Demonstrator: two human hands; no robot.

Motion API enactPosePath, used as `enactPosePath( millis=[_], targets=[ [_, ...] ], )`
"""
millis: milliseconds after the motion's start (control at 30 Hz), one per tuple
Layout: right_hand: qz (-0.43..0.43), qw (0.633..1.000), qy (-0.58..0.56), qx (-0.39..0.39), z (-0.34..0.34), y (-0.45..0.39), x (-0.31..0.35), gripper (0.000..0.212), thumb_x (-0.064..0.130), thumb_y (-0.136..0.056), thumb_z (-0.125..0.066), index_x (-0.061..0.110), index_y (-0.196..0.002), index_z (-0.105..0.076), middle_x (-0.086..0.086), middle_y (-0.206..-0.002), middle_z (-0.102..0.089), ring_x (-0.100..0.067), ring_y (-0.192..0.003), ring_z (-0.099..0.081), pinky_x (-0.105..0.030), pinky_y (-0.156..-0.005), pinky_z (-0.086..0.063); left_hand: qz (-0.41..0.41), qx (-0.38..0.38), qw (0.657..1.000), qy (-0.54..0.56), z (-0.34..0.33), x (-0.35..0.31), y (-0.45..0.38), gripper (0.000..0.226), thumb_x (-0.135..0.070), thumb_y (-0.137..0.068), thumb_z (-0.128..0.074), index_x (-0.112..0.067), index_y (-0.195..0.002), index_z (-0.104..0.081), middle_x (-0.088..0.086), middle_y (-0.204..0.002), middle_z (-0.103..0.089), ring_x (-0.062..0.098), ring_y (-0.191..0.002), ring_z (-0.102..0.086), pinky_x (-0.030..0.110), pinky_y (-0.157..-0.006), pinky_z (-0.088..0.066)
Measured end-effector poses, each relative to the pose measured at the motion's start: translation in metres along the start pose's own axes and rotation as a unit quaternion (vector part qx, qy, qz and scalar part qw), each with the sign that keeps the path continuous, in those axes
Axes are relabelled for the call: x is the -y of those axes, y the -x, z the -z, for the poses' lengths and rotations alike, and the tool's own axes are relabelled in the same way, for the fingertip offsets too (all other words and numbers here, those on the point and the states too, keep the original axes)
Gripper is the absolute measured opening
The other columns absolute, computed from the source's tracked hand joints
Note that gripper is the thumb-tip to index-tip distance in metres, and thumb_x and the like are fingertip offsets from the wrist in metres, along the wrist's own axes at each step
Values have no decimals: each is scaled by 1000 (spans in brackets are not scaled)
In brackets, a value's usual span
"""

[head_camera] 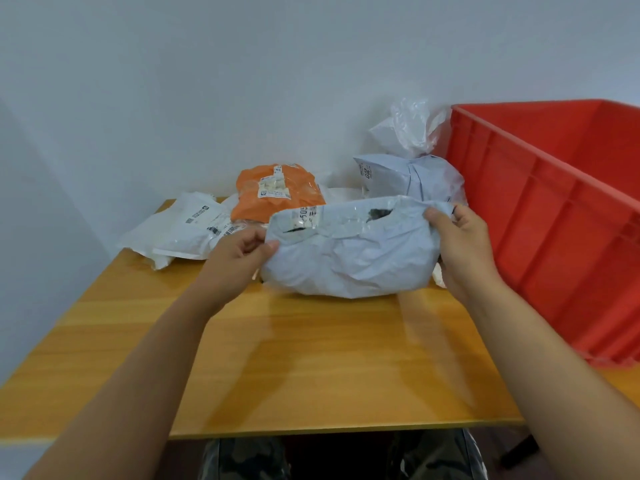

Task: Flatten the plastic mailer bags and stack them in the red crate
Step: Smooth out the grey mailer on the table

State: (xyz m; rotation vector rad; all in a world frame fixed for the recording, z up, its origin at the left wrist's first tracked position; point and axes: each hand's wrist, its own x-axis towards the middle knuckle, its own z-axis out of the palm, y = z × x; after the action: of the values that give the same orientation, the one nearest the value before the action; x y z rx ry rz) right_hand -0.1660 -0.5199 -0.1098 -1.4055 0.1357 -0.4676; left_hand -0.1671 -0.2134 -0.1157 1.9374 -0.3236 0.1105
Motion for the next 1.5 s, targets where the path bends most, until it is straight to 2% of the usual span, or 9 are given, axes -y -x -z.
enactPosePath(
  millis=[100,233,367,467,600,833,967,1067,1500],
  targets=[
    [5,999,-48,1,-7,-2,11,8,17,-98,-59,11,-102,-61,4,-82,-69,-12,-77,-64,-28,-67,-50,8,-82,993,85,1,-12,-10,15,-23,-101,-55,-19,-95,-68,2,-95,-74,13,-83,-69,30,-71,-55],
    [-49,996,-44,54,-12,3,9,43,20,-92,-66,14,-132,-52,-6,-108,-74,-21,-94,-72,-37,-77,-58,76,-127,974,172,-6,-17,-19,16,-24,-102,-52,-21,-94,-65,-1,-90,-74,12,-77,-70,28,-65,-57],
    [-70,992,78,64,-11,10,-9,63,6,-92,-63,35,-140,-35,-4,-94,-68,-22,-79,-69,-40,-75,-57,163,-116,978,62,-20,5,-25,21,-30,-103,-48,-14,-111,-60,6,-104,-70,24,-91,-68,40,-77,-56],
    [-58,974,195,102,-7,8,-37,60,2,-90,-57,39,-134,-41,-7,-109,-68,-24,-86,-67,-39,-80,-55,179,-103,975,-77,-35,33,-21,21,-30,-103,-46,-14,-111,-56,9,-106,-66,19,-83,-60,31,-66,-44],
    [-64,904,385,172,2,11,-72,34,7,-97,-51,25,-125,-58,-4,-117,-58,-18,-88,-57,-12,-63,-44,199,-54,960,-191,-47,72,-9,37,-35,-101,-49,-15,-130,-43,8,-89,-66,17,-79,-61,31,-62,-42],
    [52,785,594,168,7,23,-87,65,59,-94,-50,21,-146,-40,-6,-155,-25,-27,-140,-30,-39,-110,-34,-23,-15,950,-311,-59,77,0,72,-64,-89,-48,-16,-142,-44,6,-142,-45,23,-132,-41,32,-107,-31],
    [91,714,623,308,2,33,-81,103,87,-78,-32,26,-158,-9,3,-166,12,-18,-152,15,-40,-124,3,1,154,922,-356,-72,76,7,112,-97,-66,-16,-29,-156,-20,-4,-165,-11,15,-151,-5,35,-122,-7],
    [86,664,631,392,2,38,-90,119,94,-71,-31,23,-159,7,3,-164,23,-13,-149,24,-38,-123,11,14,190,894,-406,-80,85,11,119,-100,-61,-7,-31,-157,-7,-7,-166,1,13,-152,9,39,-124,-2],
    [54,635,649,416,-2,36,-93,128,97,-68,-33,16,-158,10,2,-165,19,-13,-151,16,-36,-123,5,-2,195,861,-469,-82,81,10,111,-95,-67,-19,-32,-158,-6,-5,-165,0,18,-151,6,39,-122,-1]
  ],
)
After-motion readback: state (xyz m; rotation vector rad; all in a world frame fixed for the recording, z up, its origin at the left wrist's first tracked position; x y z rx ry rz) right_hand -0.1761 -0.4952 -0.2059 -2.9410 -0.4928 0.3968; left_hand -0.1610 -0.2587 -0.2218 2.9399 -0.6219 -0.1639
